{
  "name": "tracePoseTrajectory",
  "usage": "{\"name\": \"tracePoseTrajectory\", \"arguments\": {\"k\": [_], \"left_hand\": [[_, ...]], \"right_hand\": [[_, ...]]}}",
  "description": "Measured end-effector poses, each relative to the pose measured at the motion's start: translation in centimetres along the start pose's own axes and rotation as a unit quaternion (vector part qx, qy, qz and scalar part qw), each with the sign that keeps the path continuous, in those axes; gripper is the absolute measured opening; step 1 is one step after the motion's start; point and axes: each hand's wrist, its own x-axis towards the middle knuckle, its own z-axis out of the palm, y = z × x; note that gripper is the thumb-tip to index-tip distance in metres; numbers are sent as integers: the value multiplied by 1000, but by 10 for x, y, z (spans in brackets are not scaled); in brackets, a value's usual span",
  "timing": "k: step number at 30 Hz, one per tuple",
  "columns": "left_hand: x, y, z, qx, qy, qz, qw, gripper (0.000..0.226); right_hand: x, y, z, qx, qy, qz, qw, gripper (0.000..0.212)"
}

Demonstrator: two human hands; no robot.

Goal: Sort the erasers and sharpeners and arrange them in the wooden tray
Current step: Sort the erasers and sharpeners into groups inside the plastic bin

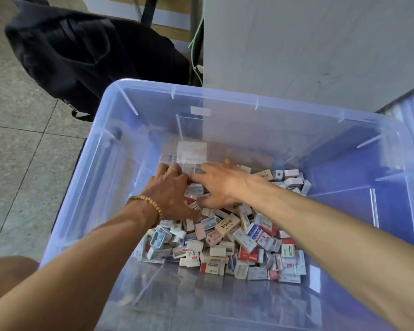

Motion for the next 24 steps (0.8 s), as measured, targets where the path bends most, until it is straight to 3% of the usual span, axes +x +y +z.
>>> {"name": "tracePoseTrajectory", "arguments": {"k": [9, 11, 13, 15, 19, 24], "left_hand": [[8, 1, -6, -46, -24, 19, 998, 52], [10, 3, -6, -76, -47, 15, 996, 44], [12, 4, -1, -106, -57, 23, 992, 33], [11, 6, 1, -116, -54, 45, 991, 29], [8, 14, 3, -140, -67, 60, 986, 54], [2, 13, 0, -196, -81, 44, 976, 49]], "right_hand": [[-20, 3, -2, 100, -41, 10, 994, 51], [-24, 1, -6, 112, -60, 12, 992, 34], [-28, -1, -5, 122, -67, 20, 990, 2], [-34, -4, 3, 114, -59, 18, 992, 18], [-49, -1, 15, 88, -28, 31, 995, 17], [-75, -2, 14, 86, -42, 33, 995, 24]]}}
